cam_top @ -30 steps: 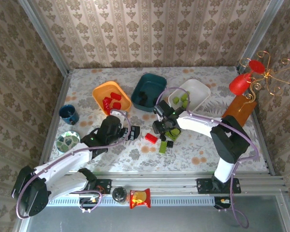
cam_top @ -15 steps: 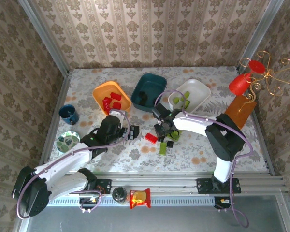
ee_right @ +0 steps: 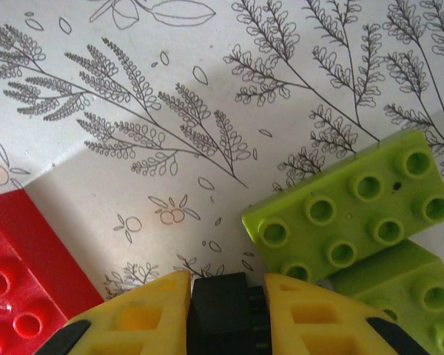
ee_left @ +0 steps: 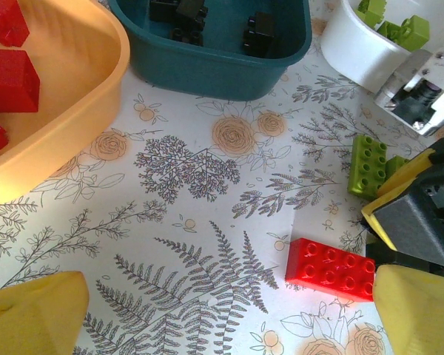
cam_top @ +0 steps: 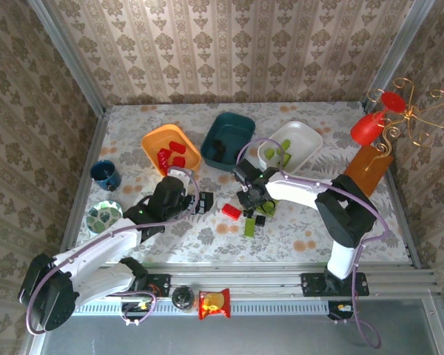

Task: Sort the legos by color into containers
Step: Pick up the lego from the center of the table, then place the lego in the container.

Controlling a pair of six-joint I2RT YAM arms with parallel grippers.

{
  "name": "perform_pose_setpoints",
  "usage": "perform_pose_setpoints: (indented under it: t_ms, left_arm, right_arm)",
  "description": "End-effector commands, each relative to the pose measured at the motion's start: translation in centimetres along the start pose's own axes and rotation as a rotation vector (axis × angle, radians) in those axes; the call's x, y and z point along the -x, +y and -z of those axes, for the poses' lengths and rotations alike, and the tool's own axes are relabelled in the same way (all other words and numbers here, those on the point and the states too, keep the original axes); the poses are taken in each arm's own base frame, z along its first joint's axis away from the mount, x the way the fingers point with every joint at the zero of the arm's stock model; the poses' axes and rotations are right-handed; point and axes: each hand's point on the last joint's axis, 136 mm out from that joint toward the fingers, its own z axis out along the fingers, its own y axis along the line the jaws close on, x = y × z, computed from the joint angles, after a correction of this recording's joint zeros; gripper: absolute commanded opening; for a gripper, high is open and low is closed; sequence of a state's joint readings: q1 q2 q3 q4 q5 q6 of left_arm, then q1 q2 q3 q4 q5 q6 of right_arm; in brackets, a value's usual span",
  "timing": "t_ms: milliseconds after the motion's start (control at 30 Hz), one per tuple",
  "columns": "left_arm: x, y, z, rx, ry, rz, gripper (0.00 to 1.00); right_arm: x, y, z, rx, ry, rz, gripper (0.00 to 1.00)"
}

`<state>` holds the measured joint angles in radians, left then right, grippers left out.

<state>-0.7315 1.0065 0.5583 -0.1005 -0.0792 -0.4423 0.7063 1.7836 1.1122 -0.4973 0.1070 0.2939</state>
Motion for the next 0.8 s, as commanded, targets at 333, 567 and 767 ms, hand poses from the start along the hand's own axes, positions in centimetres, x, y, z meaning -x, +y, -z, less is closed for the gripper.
perform_pose_setpoints:
  t_ms: [333,567,767]
  left_arm:
    - [0.4,0.7,0.5,0.031,-0.006,0.004,1.00]
    - [0.0,0.9,0.5,0.041,-0.002,0.029,1.00]
    - [-0.5,1.0,0.6,0.037,0.014,0.041,1.00]
  right_arm:
    - [6.8,-1.1,8.8,0.110,-0.295,-0.112,0.16]
    - [14.3,-1.5,11.7,0.171,-0.452,-0.170,0.17]
    - [18.9,-1.3,10.0,0.206,-0.473,-0.208,0.17]
